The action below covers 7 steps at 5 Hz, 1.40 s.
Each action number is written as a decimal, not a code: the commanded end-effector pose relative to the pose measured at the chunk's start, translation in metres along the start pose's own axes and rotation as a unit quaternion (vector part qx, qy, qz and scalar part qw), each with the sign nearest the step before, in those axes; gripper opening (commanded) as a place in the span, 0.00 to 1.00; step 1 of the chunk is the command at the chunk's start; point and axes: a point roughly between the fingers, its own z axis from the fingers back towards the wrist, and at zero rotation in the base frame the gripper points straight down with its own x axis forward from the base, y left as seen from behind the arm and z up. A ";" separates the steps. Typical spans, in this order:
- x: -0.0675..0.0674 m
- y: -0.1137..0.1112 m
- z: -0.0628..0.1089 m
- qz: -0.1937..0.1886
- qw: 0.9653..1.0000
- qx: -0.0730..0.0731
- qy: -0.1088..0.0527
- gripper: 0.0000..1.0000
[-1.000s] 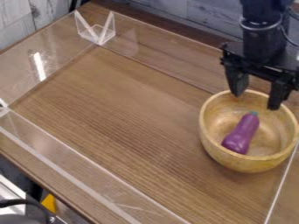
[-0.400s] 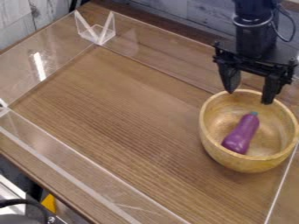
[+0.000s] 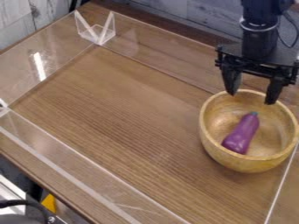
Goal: Remove the purple eggplant from inside the brown bowl and put it on the table
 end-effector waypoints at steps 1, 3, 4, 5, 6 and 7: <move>0.012 -0.003 0.010 0.033 0.999 0.006 -0.024 1.00; 0.007 -0.023 -0.011 -0.011 1.000 0.012 -0.004 1.00; 0.005 -0.042 -0.022 -0.015 1.000 0.020 0.002 1.00; 0.003 -0.055 -0.031 -0.016 0.999 0.030 0.009 1.00; 0.003 -0.045 -0.033 -0.006 0.999 0.040 0.012 1.00; 0.001 -0.035 -0.034 0.004 0.999 0.048 0.014 0.00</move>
